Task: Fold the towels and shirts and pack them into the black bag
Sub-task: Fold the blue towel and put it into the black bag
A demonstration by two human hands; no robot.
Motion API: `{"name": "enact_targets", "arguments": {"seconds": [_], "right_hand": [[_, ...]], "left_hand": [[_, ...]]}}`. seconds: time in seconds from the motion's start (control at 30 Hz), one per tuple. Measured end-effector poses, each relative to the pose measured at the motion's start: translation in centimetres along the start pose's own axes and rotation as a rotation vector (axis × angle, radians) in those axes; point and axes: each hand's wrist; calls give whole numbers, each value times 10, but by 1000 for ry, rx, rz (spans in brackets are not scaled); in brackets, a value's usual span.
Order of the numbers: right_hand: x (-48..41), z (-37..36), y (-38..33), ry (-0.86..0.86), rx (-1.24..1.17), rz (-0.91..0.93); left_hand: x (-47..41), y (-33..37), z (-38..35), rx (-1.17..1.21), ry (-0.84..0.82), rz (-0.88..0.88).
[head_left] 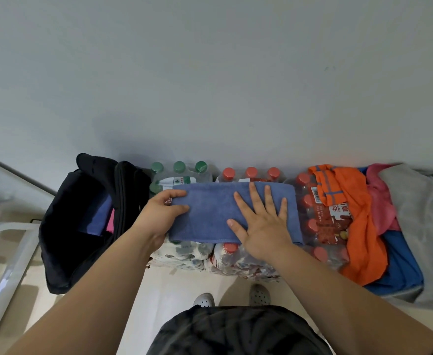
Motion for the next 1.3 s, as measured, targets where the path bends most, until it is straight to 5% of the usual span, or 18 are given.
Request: {"name": "enact_targets", "arguments": {"seconds": [0.17, 0.4, 0.6, 0.9, 1.1, 1.3], "right_hand": [[1, -1, 3, -10, 15, -14], [-3, 3, -16, -70, 8, 21], [-11, 7, -26, -90, -59, 66], [15, 23, 32, 285, -758, -86], [29, 36, 66, 24, -1420, -144], [23, 28, 84, -80, -1547, -122]], "left_hand": [[0, 2, 2, 44, -42, -64], [14, 10, 16, -319, 25, -489], [22, 29, 18, -562, 51, -679], [42, 52, -85, -751, -164, -747], [38, 27, -161, -902, -165, -642], [35, 6, -181, -930, -267, -551]]}}
Point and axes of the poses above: each hand's wrist, its own x-axis away from the middle knuckle, its own z-axis out of the back of the hand, y = z × x, and after that the axes turned 1 degree about -z, right-handed
